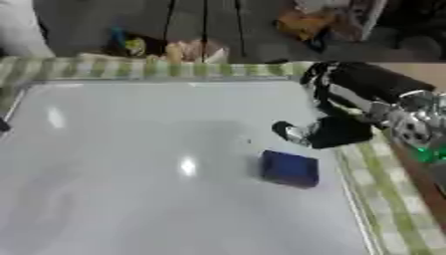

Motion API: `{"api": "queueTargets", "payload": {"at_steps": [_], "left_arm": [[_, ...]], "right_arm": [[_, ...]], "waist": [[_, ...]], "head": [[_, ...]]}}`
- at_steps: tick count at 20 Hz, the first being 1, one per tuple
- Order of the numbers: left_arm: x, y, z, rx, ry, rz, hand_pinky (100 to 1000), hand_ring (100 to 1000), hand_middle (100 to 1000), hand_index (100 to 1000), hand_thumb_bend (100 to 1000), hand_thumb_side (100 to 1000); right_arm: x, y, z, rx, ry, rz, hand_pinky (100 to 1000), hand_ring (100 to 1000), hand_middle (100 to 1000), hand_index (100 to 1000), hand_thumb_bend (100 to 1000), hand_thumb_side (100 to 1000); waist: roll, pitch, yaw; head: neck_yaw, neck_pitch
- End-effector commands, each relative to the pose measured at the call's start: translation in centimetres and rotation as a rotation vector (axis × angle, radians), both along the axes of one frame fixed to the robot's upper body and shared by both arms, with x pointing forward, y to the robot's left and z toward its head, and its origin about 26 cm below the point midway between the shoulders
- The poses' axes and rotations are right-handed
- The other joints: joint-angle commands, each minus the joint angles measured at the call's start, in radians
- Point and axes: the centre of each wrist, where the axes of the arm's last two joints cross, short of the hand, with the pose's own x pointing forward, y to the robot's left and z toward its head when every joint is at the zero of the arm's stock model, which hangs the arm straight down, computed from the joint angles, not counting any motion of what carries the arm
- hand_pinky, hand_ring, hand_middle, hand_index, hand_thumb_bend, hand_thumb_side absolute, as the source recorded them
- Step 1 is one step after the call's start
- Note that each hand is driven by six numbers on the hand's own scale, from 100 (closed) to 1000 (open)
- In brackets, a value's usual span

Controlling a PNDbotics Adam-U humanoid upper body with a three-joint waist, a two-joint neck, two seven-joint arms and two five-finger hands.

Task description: Wipe the whiteboard clean with a brush.

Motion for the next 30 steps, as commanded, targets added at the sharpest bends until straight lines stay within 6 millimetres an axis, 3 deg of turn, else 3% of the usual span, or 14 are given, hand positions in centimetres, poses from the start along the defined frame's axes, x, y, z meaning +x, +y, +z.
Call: {"api": "queueTargets", "payload": {"at_steps": [1,6,8,15,16,19,25,30], "left_arm": [[-0.3,0.1,0.7,0.012,-0.026,-0.002,398,665,665,658,100,920],[-0.3,0.1,0.7,0.013,-0.031,-0.003,399,665,665,658,100,919],[-0.3,0.0,0.7,0.014,-0.031,-0.004,399,665,666,658,100,917],[-0.3,0.0,0.8,0.016,-0.031,-0.005,399,665,666,659,100,917],[-0.2,0.0,0.8,0.016,-0.034,-0.008,398,666,665,658,100,914],[-0.3,-0.2,0.8,0.019,-0.032,-0.016,398,666,665,659,100,915],[-0.3,-0.2,0.8,0.021,-0.03,-0.02,397,667,666,658,100,915],[-0.3,-0.2,0.8,0.022,-0.029,-0.021,397,667,666,658,100,915]], "right_arm": [[-0.5,-0.4,1.2,-0.033,-0.049,-0.015,655,836,801,100,441,827],[-0.5,-0.4,0.8,-0.056,-0.02,-0.004,672,860,822,100,489,791],[-0.5,-0.4,0.6,-0.07,0.021,0.004,687,881,849,100,464,696],[-0.5,-0.3,0.6,-0.075,0.089,0.015,689,883,850,100,460,689],[-0.4,-0.4,0.3,-0.078,0.108,0.014,709,900,860,156,341,556],[0.6,-0.5,-1.7,-0.075,0.241,0.012,700,880,839,191,286,521],[1.9,-0.1,-2.6,-0.067,0.325,0.006,664,848,818,191,247,457],[2.9,-0.2,-3.7,-0.063,0.371,0.002,665,848,822,195,261,466]], "waist": [[0.002,-0.021,0.0],[0.002,-0.021,0.0],[0.002,-0.02,-0.001],[0.002,-0.02,-0.001],[0.002,-0.017,0.003],[0.004,-0.017,0.012],[0.006,-0.016,0.012],[0.006,-0.015,0.013]], "head": [[0.004,-0.008],[0.007,0.007],[0.006,0.01],[0.007,0.011],[0.002,0.009],[-0.005,0.015],[-0.008,0.015],[-0.01,0.011]]}}
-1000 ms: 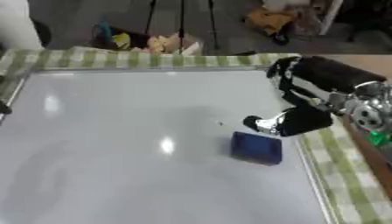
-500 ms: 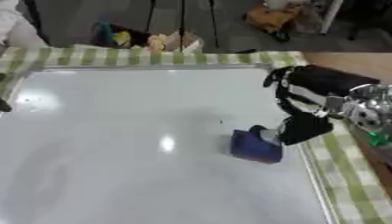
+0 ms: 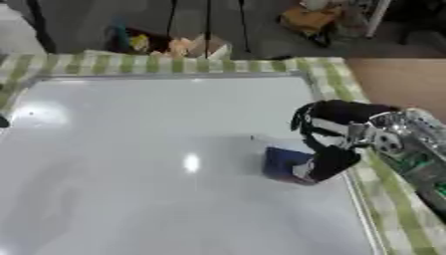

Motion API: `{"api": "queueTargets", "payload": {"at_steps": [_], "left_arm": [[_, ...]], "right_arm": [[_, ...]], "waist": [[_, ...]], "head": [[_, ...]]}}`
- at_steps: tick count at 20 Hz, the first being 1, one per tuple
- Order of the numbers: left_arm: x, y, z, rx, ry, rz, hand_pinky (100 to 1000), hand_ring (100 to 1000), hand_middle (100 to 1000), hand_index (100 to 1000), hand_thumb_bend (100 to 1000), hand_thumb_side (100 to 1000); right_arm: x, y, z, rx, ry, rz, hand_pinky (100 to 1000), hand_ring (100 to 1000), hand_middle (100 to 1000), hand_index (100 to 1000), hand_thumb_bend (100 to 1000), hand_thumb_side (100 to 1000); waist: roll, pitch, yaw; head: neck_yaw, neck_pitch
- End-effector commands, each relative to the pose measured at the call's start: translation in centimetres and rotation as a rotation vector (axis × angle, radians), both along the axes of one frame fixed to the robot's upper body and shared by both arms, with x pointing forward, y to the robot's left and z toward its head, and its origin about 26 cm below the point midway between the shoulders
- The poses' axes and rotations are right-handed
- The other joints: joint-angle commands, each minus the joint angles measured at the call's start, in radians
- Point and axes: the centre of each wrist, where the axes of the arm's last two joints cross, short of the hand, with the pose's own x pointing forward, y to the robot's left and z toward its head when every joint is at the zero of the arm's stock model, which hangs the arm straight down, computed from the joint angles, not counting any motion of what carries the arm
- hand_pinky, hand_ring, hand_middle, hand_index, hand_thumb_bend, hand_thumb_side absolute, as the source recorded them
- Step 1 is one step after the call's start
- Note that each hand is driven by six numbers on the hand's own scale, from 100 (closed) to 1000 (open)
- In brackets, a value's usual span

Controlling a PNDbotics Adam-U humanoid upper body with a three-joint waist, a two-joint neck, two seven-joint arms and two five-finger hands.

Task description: Wipe the whiteboard clean with a brush.

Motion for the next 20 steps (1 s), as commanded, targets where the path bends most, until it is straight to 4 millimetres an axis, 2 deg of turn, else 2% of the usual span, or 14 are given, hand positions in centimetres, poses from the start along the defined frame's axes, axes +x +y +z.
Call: {"api": "queueTargets", "payload": {"at_steps": [1,11,13,14,16,20], "left_arm": [[-0.3,-0.2,0.7,0.013,-0.029,-0.015,397,667,666,658,100,914],[-0.3,-0.2,0.7,0.014,-0.028,-0.017,397,668,667,657,100,916],[-0.3,-0.2,0.7,0.015,-0.028,-0.018,397,668,666,657,100,917],[-0.3,-0.2,0.7,0.015,-0.027,-0.019,397,669,667,657,100,918],[-0.3,-0.3,0.7,0.015,-0.027,-0.02,397,669,667,657,100,919],[-0.3,-0.3,0.7,0.016,-0.026,-0.021,397,670,668,657,100,922]], "right_arm": [[0.4,-0.2,0.3,-0.009,0.008,-0.001,666,850,824,195,268,467],[1.5,-0.6,-1.3,-0.024,0.07,-0.003,669,853,827,191,274,459],[1.6,-0.6,-1.3,-0.023,0.073,-0.001,665,850,821,190,267,456],[1.6,-0.7,-1.3,-0.023,0.071,-0.001,661,847,812,188,228,438],[1.8,-0.8,-1.4,-0.022,0.069,-0.005,656,843,802,186,247,436],[2.2,-1.2,-1.7,-0.021,0.07,-0.011,643,829,777,181,218,420]], "waist": [[0.0,-0.016,-0.001],[-0.001,-0.013,0.001],[-0.001,-0.011,0.0],[-0.001,-0.011,-0.001],[-0.001,-0.011,-0.001],[-0.001,-0.01,-0.001]], "head": [[-0.003,0.0],[-0.003,-0.004],[-0.003,-0.004],[-0.003,-0.005],[-0.003,-0.005],[-0.002,-0.007]]}}
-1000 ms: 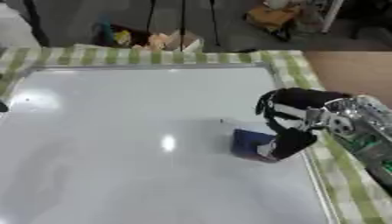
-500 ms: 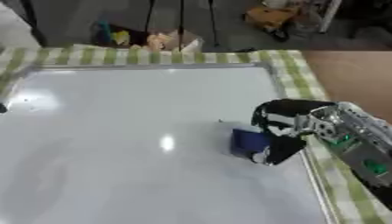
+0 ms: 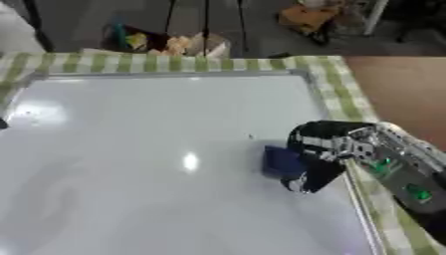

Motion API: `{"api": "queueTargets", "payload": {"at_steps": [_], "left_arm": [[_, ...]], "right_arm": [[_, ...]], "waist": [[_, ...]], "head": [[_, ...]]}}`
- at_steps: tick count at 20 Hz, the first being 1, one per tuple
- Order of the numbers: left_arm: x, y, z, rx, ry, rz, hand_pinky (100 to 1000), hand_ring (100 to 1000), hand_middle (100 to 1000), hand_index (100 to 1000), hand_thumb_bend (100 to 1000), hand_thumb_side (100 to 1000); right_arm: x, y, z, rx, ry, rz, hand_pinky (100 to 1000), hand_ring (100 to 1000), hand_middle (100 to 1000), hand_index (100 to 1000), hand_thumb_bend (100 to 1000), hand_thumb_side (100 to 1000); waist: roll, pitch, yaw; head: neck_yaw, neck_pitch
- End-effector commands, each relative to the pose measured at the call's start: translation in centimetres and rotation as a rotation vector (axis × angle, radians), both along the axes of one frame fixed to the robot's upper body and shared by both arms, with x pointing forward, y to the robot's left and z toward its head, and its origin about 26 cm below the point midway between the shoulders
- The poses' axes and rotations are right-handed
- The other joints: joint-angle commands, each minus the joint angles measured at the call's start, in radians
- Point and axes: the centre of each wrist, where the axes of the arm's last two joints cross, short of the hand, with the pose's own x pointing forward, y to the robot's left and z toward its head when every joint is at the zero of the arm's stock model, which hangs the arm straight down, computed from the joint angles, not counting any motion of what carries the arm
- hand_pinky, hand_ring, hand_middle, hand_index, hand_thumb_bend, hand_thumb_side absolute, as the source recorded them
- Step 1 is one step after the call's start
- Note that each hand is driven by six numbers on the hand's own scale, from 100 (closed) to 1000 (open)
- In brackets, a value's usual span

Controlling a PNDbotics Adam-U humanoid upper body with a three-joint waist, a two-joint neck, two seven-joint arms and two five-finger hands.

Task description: Wipe the whiteboard clean with a brush.

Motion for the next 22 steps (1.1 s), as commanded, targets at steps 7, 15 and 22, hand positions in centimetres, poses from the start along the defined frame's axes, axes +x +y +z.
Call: {"api": "queueTargets", "payload": {"at_steps": [7,15,22], "left_arm": [[-0.3,-0.28,0.64,0.014,-0.024,-0.021,396,672,670,657,100,926],[-0.3,-0.27,0.65,0.014,-0.024,-0.02,396,673,671,656,100,926],[-0.3,-0.3,0.67,0.015,-0.024,-0.023,396,674,672,657,100,927]], "right_arm": [[0.53,-0.95,0.65,0.004,-0.034,-0.016,626,811,751,172,133,385],[0.82,-1.16,0.17,0.003,-0.027,-0.028,590,765,668,155,116,294],[0.99,-1.22,0.33,0.025,-0.081,-0.05,446,557,380,121,100,255]], "waist": [[-0.001,-0.013,0.0],[-0.001,-0.01,0.003],[-0.002,-0.012,0.004]], "head": [[0.002,-0.007],[0.001,-0.011],[0.001,-0.012]]}}
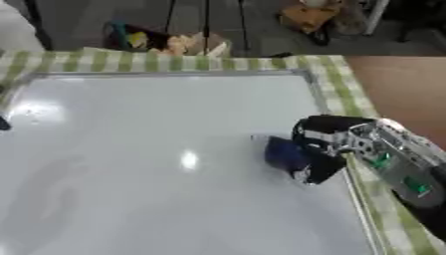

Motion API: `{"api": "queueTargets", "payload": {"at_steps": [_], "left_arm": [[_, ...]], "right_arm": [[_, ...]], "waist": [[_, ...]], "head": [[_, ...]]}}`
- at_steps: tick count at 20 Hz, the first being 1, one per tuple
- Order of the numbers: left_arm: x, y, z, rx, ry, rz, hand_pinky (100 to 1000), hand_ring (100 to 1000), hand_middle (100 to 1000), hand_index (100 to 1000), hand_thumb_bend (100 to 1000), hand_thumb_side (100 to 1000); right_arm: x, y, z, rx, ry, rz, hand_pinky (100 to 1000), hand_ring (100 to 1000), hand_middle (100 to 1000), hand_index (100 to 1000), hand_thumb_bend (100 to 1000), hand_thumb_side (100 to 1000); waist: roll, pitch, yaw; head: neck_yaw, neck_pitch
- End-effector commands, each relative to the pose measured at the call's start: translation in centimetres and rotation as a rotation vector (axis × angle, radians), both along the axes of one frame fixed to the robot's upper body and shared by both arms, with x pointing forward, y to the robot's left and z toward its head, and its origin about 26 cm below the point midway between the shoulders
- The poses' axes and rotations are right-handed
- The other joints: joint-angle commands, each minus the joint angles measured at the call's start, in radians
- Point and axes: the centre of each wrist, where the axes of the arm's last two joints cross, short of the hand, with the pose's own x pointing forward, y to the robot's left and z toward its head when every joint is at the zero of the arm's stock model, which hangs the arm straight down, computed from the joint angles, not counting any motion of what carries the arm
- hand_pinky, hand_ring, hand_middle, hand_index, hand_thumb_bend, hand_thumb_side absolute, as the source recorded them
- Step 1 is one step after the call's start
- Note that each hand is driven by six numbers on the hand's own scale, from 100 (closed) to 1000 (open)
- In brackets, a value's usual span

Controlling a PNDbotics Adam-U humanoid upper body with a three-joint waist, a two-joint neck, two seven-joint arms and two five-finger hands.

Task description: Wipe the whiteboard clean with a brush.

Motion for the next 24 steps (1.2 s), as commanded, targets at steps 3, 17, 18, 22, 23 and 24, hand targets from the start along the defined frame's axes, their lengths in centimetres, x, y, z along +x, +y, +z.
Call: {"api": "queueTargets", "payload": {"at_steps": [3,17,18,22,23,24], "left_arm": [[-0.3,-0.2,0.7,0.008,-0.028,-0.016,396,675,672,657,100,928],[-0.3,-0.2,0.7,0.015,-0.026,-0.024,397,676,674,657,100,929],[-0.3,-0.2,0.7,0.016,-0.025,-0.025,396,676,674,657,100,929],[-0.3,-0.3,0.7,0.016,-0.026,-0.027,398,676,674,657,100,929],[-0.3,-0.3,0.7,0.016,-0.026,-0.028,398,676,674,657,100,929],[-0.3,-0.3,0.7,0.015,-0.026,-0.028,398,676,674,657,100,929]], "right_arm": [[0.1,-0.4,0.9,0.012,-0.075,-0.044,404,510,328,112,100,237],[0.7,1.6,3.6,0.04,-0.193,-0.066,317,438,267,100,100,102],[0.8,1.7,3.8,0.046,-0.195,-0.067,317,438,266,100,100,104],[1.4,2.3,4.3,0.075,-0.192,-0.062,313,434,264,100,100,128],[1.6,2.4,4.3,0.079,-0.188,-0.06,312,434,263,100,100,130],[1.9,2.6,4.3,0.083,-0.185,-0.059,314,435,264,100,100,134]], "waist": [[0.0,-0.019,0.004],[-0.007,-0.026,0.008],[-0.008,-0.026,0.007],[-0.01,-0.028,0.007],[-0.011,-0.028,0.007],[-0.011,-0.029,0.008]], "head": [[0.001,-0.012],[-0.001,-0.009],[-0.001,-0.01],[-0.003,-0.011],[-0.003,-0.011],[-0.003,-0.01]]}}
